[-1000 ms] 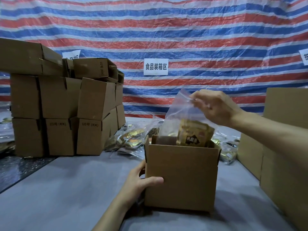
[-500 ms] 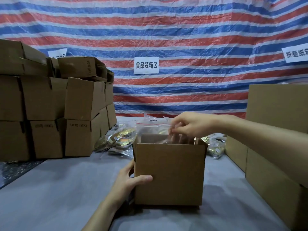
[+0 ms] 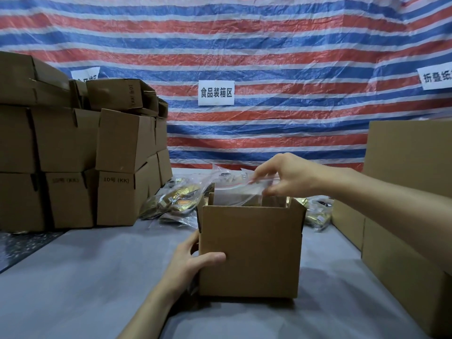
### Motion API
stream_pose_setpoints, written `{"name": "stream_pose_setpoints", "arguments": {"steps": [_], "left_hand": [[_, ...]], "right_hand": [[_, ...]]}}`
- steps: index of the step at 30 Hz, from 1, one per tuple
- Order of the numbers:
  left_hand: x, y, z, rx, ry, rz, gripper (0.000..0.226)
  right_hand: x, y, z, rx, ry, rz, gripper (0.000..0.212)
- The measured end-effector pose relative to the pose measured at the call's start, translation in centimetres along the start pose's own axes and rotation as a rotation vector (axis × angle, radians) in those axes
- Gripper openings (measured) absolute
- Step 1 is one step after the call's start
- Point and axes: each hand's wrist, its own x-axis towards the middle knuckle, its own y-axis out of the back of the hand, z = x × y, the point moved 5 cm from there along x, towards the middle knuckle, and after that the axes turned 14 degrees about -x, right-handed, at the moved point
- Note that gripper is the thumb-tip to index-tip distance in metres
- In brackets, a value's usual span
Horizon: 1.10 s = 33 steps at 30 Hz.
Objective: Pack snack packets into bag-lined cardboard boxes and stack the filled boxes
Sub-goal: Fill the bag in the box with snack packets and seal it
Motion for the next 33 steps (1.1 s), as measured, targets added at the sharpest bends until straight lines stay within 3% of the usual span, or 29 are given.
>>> {"name": "stream_pose_setpoints", "arguments": {"steps": [3, 5, 8, 13, 17, 19, 21, 24, 29, 33], "left_hand": [[0.1, 0.0, 0.0, 0.008, 0.003, 0.0, 0.066], [0.1, 0.0, 0.0, 0.008, 0.008, 0.003, 0.062], [0.1, 0.1, -0.1, 0.014, 0.009, 0.009, 0.062], [0.2, 0.3, -0.2, 0.027, 0.007, 0.004, 0.07], [0.2, 0.3, -0.1, 0.039, 0.001, 0.002, 0.071], [0.3, 0.3, -0.1, 0.043, 0.005, 0.001, 0.068], [0.2, 0.3, -0.2, 0.041, 0.016, -0.006, 0.061], [0.3, 0.5, -0.4, 0.037, 0.018, -0.008, 0.062], [0.2, 0.2, -0.2, 0.03, 0.02, -0.005, 0.094], [-0.1, -0.3, 0.1, 0.029, 0.016, 0.012, 0.095]], "right_hand": [[-0.2, -0.1, -1.1, 0.028, 0.095, 0.047, 0.033], [0.1, -0.5, -1.6, 0.048, 0.116, 0.06, 0.018], [1.0, -2.2, -2.1, 0.065, 0.083, -0.06, 0.01], [1.0, -3.8, -2.0, 0.189, -0.026, -0.418, 0.022], [0.4, -4.9, -2.3, 0.447, -0.191, -0.684, 0.052], [0.4, -5.8, -3.0, 0.375, -0.215, -0.756, 0.068], [0.6, -5.9, -3.6, 0.23, -0.198, -0.712, 0.078], [0.8, -5.5, -3.3, 0.368, -0.251, -0.621, 0.072], [0.8, -4.5, -2.7, 0.234, -0.158, -0.053, 0.058], [-1.1, -4.9, -1.6, 0.099, -0.131, 0.069, 0.056]]}}
